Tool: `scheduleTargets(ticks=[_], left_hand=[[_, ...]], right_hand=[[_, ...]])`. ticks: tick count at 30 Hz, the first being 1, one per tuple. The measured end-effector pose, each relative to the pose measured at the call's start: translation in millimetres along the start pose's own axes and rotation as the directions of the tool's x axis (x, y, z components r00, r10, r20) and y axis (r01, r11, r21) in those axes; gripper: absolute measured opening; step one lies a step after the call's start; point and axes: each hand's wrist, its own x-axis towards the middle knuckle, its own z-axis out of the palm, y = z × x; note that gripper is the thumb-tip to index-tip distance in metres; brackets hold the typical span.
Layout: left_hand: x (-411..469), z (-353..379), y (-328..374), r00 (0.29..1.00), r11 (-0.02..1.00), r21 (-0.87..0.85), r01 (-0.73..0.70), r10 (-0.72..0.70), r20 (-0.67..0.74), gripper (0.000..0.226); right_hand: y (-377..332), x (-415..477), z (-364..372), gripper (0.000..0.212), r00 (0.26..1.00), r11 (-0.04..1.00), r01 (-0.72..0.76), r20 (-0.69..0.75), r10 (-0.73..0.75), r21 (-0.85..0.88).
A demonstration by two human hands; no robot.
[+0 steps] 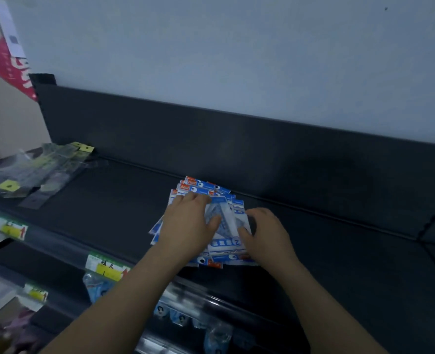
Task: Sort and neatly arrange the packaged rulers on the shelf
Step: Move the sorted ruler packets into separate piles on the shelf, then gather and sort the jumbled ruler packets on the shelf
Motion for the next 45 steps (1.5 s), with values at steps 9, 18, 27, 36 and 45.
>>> scheduleTargets(ticks=[9,18,27,36,45], left_hand=[[-27,46,95,0.943,0.936,-0.178,-0.304,0.323,0.087,0.043],[-63,91,243,0.775,0.782,-0.356,-0.512,0.599,0.2,0.043],[-78,160,403,0.649,0.737,-0.466,-0.49,0.665,0.369,0.043],[-59,224,502,0.603,0.773,-0.388,-0.503,0.635,0.483,0.047],[-36,236,520,0.64,0.884,-0.31,-0.349,0.467,0.61,0.038]], right_hand=[[70,-76,-61,0.048,0.97,0.965,-0.189,-0.19,0.154,-0.183],[175,-164,-161,0.046,0.857,0.839,-0.48,-0.342,0.386,-0.256],[323,-249,-271,0.027,0.709,0.636,-0.705,-0.321,0.628,-0.313],[401,-267,-329,0.041,0.811,0.736,-0.576,-0.137,0.569,-0.356],[429,-272,-350,0.034,0.815,0.794,-0.576,-0.07,0.575,-0.194]])
